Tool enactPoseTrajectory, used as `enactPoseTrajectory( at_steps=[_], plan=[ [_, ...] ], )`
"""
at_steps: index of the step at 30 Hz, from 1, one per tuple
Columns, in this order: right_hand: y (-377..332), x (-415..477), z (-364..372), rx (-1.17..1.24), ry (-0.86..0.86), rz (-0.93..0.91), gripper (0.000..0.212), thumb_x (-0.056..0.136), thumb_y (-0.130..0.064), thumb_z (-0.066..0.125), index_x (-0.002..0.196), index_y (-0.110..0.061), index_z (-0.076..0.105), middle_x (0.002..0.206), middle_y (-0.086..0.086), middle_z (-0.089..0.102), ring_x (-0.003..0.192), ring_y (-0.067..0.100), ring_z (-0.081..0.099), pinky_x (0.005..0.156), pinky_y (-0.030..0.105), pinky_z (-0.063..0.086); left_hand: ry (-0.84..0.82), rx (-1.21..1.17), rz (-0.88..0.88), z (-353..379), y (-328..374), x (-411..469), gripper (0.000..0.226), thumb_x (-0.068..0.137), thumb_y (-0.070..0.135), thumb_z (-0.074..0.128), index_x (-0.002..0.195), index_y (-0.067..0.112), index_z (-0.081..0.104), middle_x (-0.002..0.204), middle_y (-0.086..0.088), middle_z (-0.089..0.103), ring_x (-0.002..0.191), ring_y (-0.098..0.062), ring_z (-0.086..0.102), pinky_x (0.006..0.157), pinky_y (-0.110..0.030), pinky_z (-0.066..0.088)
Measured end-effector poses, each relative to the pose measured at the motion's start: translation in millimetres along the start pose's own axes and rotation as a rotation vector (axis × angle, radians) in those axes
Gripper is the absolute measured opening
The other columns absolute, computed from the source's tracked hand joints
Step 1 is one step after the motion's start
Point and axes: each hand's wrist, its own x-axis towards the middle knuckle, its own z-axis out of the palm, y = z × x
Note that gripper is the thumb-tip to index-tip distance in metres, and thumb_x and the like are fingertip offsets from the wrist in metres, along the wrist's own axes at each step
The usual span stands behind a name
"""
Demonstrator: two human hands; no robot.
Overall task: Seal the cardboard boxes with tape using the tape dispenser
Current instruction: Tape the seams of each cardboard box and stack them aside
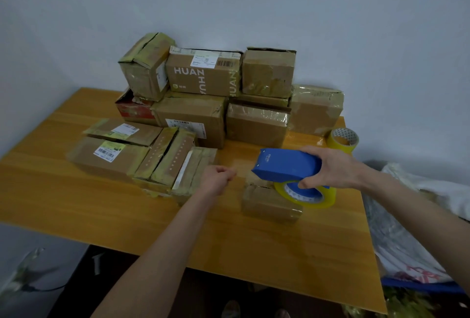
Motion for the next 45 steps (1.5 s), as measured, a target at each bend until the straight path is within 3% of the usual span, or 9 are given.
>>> enactPoseTrajectory(
  at_steps=[8, 13, 18, 21, 24, 28, 33, 41, 45],
  plan=[
    [7.8, -1.8, -0.7, -0.099, -0.044, 0.013, 0.057, 0.071, -0.038, 0.08, 0.12, -0.033, 0.052, 0.106, -0.007, 0.061, 0.095, 0.014, 0.059, 0.086, 0.04, 0.053, 0.071, 0.1, -0.002, 0.5, -21.5, 5.9, 0.026, 0.094, 0.021, 0.061, 0.07, 0.013, 0.054, 0.059, 0.001, 0.044, 0.049, -0.011, 0.036, 0.038, -0.017, 0.029],
    [9.9, -3.0, -0.4, -0.117, -0.038, 0.024, 0.057, 0.073, -0.039, 0.079, 0.121, -0.036, 0.049, 0.105, -0.008, 0.061, 0.093, 0.012, 0.058, 0.084, 0.035, 0.053, 0.069, 0.218, -0.019, 15.1, -33.9, 12.2, 0.024, 0.094, 0.021, 0.06, 0.071, 0.013, 0.058, 0.067, 0.001, 0.053, 0.06, -0.012, 0.046, 0.059, -0.026, 0.042],
    [-0.7, 1.4, 6.9, -0.168, -0.022, 0.016, 0.06, 0.073, -0.044, 0.076, 0.125, -0.036, 0.048, 0.103, -0.01, 0.06, 0.092, 0.013, 0.058, 0.081, 0.033, 0.053, -0.002, 0.23, -0.091, 33.2, -43.9, 11.8, 0.019, 0.099, 0.024, 0.053, 0.09, 0.011, 0.063, 0.065, -0.001, 0.056, 0.051, -0.012, 0.049, 0.048, -0.025, 0.041],
    [-5.1, 6.5, 11.2, -0.223, -0.011, 0.01, 0.062, 0.073, -0.05, 0.074, 0.126, -0.035, 0.047, 0.102, -0.01, 0.061, 0.091, 0.014, 0.059, 0.076, 0.03, 0.053, -0.025, 0.265, -0.117, 34.0, -41.0, 10.6, 0.042, 0.098, 0.029, 0.053, 0.136, 0.011, 0.047, 0.071, -0.006, 0.06, 0.049, -0.014, 0.056, 0.042, -0.024, 0.045],
    [-4.6, 9.5, 12.4, -0.223, -0.002, 0.004, 0.064, 0.071, -0.052, 0.073, 0.128, -0.035, 0.048, 0.102, -0.01, 0.061, 0.092, 0.015, 0.059, 0.078, 0.033, 0.054, 0.097, 0.62, 0.142, 25.9, -41.5, 5.3, 0.068, 0.094, 0.032, 0.059, 0.151, 0.018, 0.025, 0.113, -0.006, 0.063, 0.087, -0.016, 0.066, 0.072, -0.022, 0.053],
    [-4.0, 12.5, 14.2, -0.214, 0.011, -0.014, 0.067, 0.07, -0.054, 0.074, 0.128, -0.034, 0.049, 0.101, -0.01, 0.061, 0.091, 0.016, 0.059, 0.078, 0.035, 0.054, 0.111, 0.639, 0.788, 31.5, -42.0, -19.0, 0.044, 0.095, 0.022, 0.056, 0.138, 0.015, 0.049, 0.137, -0.002, 0.051, 0.121, -0.012, 0.051, 0.103, -0.033, 0.046],
    [-2.3, 11.0, 10.7, -0.203, 0.008, -0.015, 0.068, 0.072, -0.053, 0.075, 0.131, -0.034, 0.047, 0.103, -0.01, 0.06, 0.092, 0.015, 0.059, 0.077, 0.032, 0.053, -0.096, 0.96, 0.784, 34.8, -61.5, -11.1, 0.078, 0.094, 0.056, 0.044, 0.154, 0.017, 0.012, 0.16, 0.006, -0.002, 0.144, -0.005, -0.007, 0.118, -0.028, 0.007],
    [5.0, 5.4, 1.7, -0.186, -0.052, -0.024, 0.069, 0.072, -0.056, 0.074, 0.131, -0.04, 0.044, 0.108, -0.012, 0.059, 0.097, 0.014, 0.057, 0.082, 0.035, 0.053, -0.03, 1.202, 0.778, 35.5, -61.9, -6.4, 0.073, 0.097, 0.05, 0.039, 0.154, 0.016, 0.008, 0.158, 0.004, -0.009, 0.149, -0.017, 0.0, 0.117, -0.029, -0.004],
    [13.8, -3.1, -3.4, -0.103, -0.085, -0.025, 0.059, 0.072, -0.045, 0.078, 0.123, -0.04, 0.049, 0.106, -0.009, 0.06, 0.094, 0.014, 0.059, 0.084, 0.039, 0.053, -0.03, 1.25, 0.766, 34.1, -60.9, -5.0, 0.073, 0.098, 0.049, 0.036, 0.145, 0.022, -0.014, 0.158, 0.004, -0.012, 0.149, -0.016, -0.004, 0.119, -0.03, -0.004]
  ],
)
